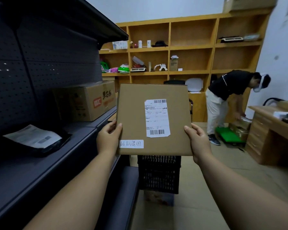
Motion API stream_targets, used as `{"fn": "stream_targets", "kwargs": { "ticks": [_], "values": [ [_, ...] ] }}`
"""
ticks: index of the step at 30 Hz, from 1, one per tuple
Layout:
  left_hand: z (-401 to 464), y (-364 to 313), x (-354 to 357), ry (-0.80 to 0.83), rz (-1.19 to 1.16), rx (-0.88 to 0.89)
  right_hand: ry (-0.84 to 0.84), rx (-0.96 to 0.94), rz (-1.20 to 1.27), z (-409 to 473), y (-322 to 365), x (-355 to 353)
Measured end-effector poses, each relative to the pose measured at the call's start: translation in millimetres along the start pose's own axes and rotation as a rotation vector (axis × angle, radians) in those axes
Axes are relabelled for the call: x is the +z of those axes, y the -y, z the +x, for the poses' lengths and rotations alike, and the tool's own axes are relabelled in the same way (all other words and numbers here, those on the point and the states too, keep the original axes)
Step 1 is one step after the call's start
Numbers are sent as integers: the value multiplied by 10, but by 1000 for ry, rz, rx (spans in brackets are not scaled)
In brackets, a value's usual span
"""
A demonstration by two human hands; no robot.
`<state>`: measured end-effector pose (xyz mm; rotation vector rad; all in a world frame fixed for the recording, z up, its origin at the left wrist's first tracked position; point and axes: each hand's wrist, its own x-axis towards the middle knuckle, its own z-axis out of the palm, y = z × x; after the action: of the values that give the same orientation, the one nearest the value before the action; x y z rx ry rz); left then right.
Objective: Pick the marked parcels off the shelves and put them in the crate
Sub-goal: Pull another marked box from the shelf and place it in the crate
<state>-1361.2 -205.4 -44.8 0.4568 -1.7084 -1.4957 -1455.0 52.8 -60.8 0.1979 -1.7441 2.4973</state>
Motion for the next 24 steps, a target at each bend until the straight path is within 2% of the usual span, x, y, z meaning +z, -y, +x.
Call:
{"fn": "stream_targets", "kwargs": {
  "ticks": [11,24],
  "values": [
    [1257,493,797,120,-55,-37,-96,-17,-19,1239,-375,293],
    [2333,1054,1812,153,-58,-43,-107,-12,-93,2733,-795,350]
  ]
}}
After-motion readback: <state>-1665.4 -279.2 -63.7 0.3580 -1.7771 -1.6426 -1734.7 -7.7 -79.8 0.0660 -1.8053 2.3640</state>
